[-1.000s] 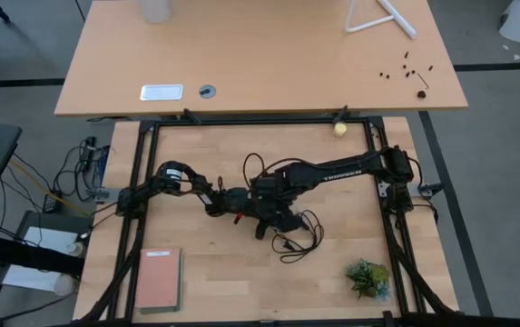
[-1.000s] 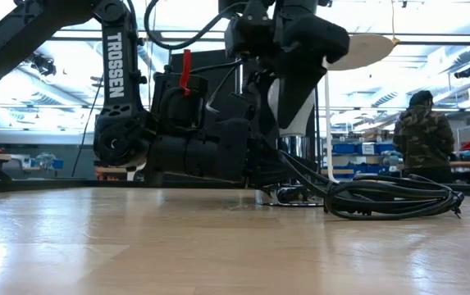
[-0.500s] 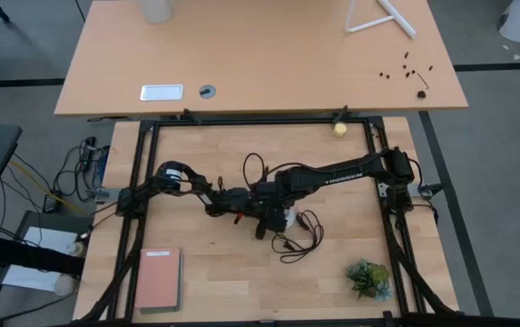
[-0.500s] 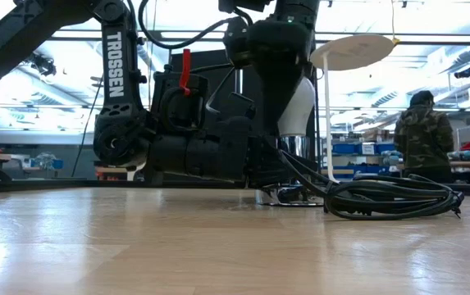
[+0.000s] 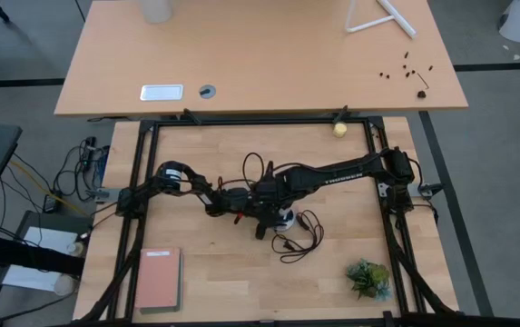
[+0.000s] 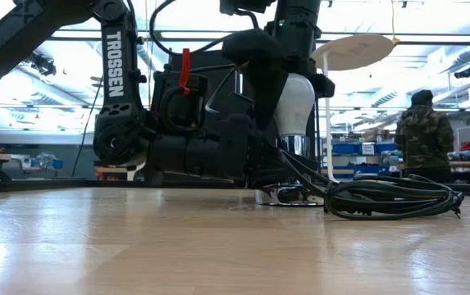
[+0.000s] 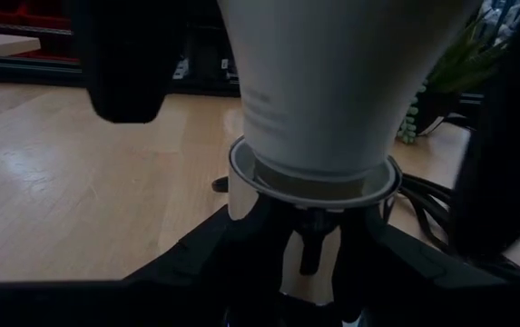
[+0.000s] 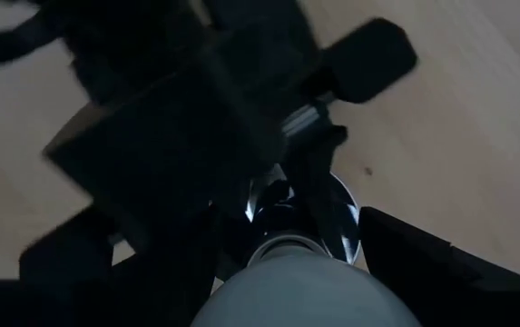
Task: Screw lightbulb
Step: Insert the white lightbulb into the silver lamp
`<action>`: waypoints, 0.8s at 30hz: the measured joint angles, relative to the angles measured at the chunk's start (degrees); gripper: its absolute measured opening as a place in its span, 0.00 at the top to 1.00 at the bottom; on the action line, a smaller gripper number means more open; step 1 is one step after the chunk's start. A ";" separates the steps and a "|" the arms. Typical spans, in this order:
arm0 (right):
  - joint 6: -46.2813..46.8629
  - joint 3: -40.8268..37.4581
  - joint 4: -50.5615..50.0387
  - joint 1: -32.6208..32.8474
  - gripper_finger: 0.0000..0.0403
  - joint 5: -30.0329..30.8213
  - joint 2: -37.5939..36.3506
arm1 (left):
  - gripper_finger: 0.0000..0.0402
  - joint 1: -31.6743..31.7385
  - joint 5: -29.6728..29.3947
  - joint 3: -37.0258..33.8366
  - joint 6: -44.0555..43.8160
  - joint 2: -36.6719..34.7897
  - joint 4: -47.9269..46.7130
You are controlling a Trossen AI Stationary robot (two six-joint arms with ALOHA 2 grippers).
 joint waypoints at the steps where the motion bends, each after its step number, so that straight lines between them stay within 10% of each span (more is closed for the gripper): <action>1: 1.96 0.00 -0.22 -0.06 0.34 -0.04 0.00 | 0.53 0.00 0.00 0.00 -0.10 0.00 0.04; 10: 20.92 0.00 -1.79 -0.12 0.34 0.05 0.00 | 0.53 0.00 -0.15 0.00 -0.07 0.00 0.39; 24: 22.77 -0.04 -0.59 -0.84 0.31 -3.07 0.00 | 0.53 0.02 0.42 -0.07 -0.03 0.02 1.09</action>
